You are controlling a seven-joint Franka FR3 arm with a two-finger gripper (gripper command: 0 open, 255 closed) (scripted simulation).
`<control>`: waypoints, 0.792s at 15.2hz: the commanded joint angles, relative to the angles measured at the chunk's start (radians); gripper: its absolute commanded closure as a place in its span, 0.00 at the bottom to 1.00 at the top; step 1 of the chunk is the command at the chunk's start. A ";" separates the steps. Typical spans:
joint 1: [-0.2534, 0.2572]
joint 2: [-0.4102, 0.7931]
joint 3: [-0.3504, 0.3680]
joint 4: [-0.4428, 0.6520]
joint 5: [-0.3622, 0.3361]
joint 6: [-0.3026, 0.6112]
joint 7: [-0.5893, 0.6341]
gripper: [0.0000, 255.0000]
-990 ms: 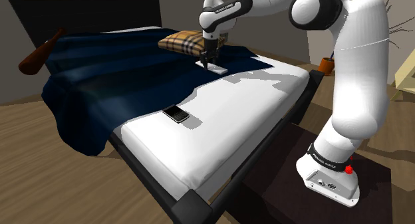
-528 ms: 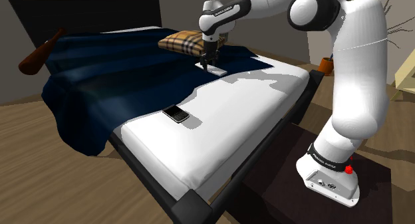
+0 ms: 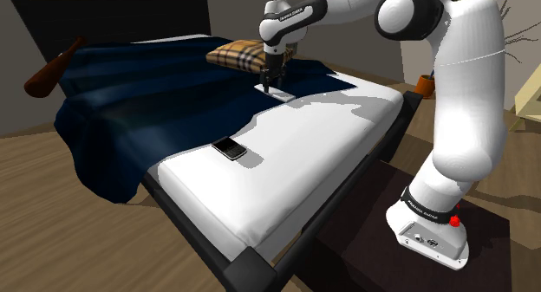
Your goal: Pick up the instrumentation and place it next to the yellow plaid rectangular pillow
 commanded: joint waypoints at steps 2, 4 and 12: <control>0.000 -0.018 0.000 0.041 -0.001 -0.059 0.001 0.00; 0.000 -0.029 -0.001 0.084 -0.002 -0.113 0.001 0.00; 0.000 -0.029 -0.001 0.084 -0.002 -0.113 0.001 0.00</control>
